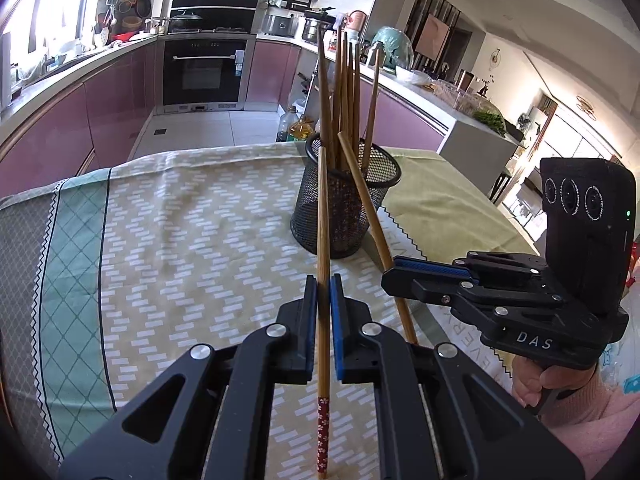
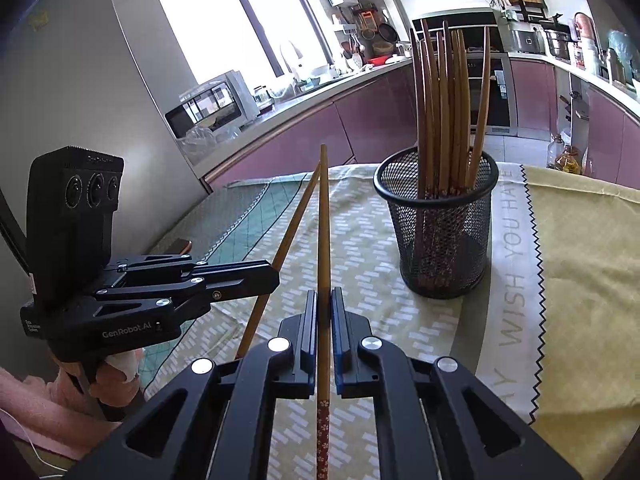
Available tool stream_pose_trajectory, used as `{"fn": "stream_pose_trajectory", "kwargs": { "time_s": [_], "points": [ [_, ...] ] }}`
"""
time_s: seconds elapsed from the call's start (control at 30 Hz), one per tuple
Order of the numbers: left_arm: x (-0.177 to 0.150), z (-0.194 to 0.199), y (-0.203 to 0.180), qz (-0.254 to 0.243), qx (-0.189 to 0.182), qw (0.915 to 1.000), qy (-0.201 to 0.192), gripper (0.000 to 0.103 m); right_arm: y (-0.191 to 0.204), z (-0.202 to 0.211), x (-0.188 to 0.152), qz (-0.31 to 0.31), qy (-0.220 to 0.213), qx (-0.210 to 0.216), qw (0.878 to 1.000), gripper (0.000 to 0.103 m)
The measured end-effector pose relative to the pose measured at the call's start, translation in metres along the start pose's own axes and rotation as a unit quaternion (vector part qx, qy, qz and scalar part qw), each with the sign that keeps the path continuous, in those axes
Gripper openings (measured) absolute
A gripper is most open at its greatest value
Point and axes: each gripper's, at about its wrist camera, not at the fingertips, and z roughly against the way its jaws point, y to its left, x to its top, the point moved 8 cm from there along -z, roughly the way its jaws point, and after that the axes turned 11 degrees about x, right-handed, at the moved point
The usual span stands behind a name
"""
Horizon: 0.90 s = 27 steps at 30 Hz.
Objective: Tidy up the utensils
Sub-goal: 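Carry both chopsticks upright over the black mesh cup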
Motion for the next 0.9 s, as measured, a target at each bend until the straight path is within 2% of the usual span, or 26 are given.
{"fn": "stream_pose_trajectory", "kwargs": {
  "time_s": [0.37, 0.9],
  "points": [
    [0.010, 0.016, -0.008, 0.002, -0.021, 0.9995, -0.021, 0.007, 0.002, 0.015, 0.010, 0.002, -0.023, 0.001, 1.000, 0.006],
    [0.023, 0.025, -0.014, 0.004, -0.031, 0.9987, -0.040, 0.007, 0.004, 0.031, 0.020, 0.007, -0.043, -0.002, 0.999, 0.006]
  ]
}}
